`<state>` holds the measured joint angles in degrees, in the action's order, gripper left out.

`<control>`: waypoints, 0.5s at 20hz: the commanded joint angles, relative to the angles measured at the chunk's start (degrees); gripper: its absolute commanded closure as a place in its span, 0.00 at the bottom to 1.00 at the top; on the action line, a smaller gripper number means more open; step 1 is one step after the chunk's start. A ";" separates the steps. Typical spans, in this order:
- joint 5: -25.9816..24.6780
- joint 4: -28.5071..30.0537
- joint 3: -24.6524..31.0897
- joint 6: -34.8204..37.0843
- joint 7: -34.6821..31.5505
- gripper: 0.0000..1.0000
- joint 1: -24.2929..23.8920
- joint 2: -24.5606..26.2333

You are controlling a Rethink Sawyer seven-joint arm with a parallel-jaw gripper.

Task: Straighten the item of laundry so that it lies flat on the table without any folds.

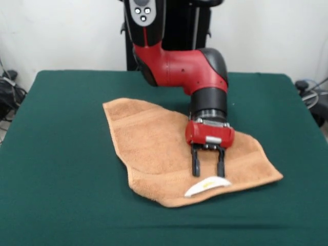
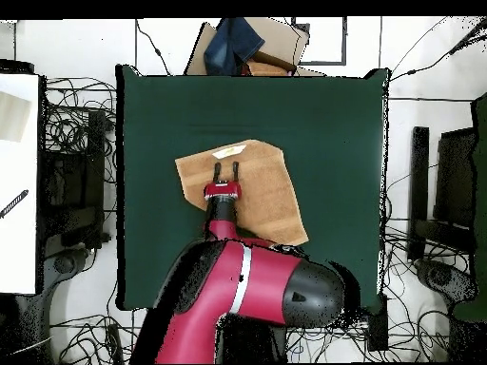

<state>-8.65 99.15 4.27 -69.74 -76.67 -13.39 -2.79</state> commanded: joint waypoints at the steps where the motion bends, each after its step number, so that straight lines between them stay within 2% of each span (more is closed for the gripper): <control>1: 11.21 -14.75 8.44 36.33 -8.26 0.00 -0.30 6.53; 10: 11.94 -13.48 7.62 35.73 -9.67 0.00 0.36 5.94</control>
<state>-5.74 93.90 6.98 -58.22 -76.67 -13.48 -5.45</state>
